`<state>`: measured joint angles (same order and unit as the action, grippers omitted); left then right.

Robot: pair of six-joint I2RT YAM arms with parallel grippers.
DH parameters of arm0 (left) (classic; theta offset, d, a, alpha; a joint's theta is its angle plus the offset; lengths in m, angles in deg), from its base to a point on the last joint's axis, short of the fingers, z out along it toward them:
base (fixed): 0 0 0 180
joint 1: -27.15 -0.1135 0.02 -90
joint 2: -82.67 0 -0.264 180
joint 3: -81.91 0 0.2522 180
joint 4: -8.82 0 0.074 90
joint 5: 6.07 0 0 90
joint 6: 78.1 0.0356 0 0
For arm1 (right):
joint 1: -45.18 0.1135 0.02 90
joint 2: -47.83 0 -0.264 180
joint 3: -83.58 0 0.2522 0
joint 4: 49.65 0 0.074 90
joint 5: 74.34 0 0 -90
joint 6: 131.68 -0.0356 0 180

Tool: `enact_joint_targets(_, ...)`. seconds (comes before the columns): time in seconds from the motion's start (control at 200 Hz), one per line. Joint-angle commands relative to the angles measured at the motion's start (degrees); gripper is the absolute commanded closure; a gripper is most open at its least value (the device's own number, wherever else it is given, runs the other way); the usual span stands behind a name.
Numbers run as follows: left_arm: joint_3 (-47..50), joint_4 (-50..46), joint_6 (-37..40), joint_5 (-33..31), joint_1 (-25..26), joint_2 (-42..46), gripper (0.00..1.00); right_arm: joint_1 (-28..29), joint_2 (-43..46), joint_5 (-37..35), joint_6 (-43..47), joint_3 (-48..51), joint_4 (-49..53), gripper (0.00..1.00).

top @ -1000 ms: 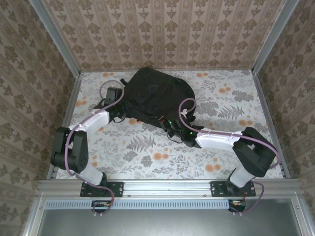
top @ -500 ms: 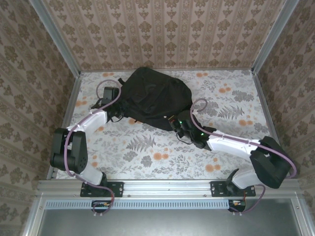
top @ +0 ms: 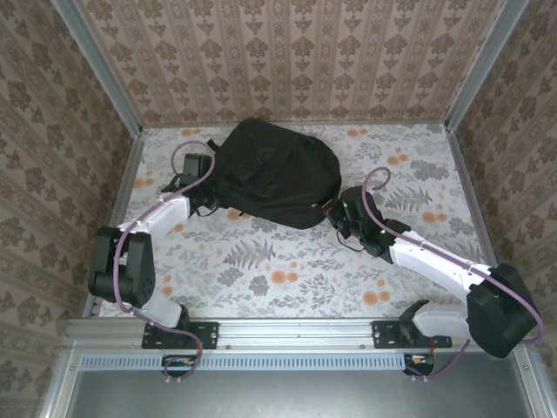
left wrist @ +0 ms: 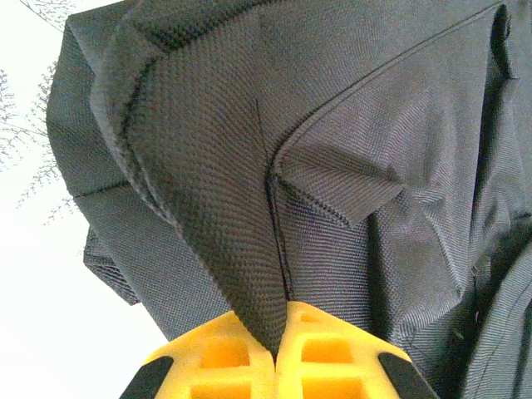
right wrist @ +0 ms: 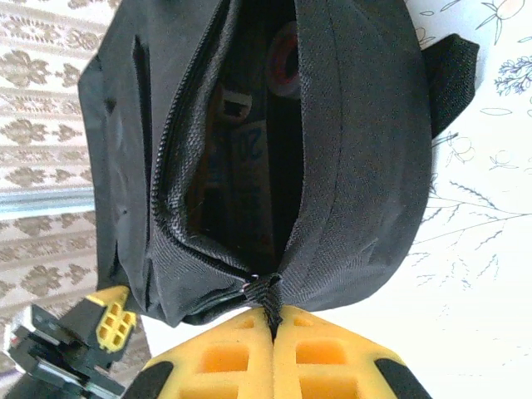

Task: Pack the student bag

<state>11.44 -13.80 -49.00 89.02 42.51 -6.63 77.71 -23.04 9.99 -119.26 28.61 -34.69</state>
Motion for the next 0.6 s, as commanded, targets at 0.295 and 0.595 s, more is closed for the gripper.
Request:
enact_joint_targets(0.295, -23.2, -8.0, 13.6, 1.1, 1.3, -12.0, 1.00, 3.5, 6.0, 5.9, 9.1, -1.8, 10.2, 1.00)
enact_joint_targets(0.595, -26.4, -16.9, 13.3, 3.2, 0.3, -9.9, 0.50, 8.2, 3.9, 5.1, 3.8, -1.3, 6.1, 1.00)
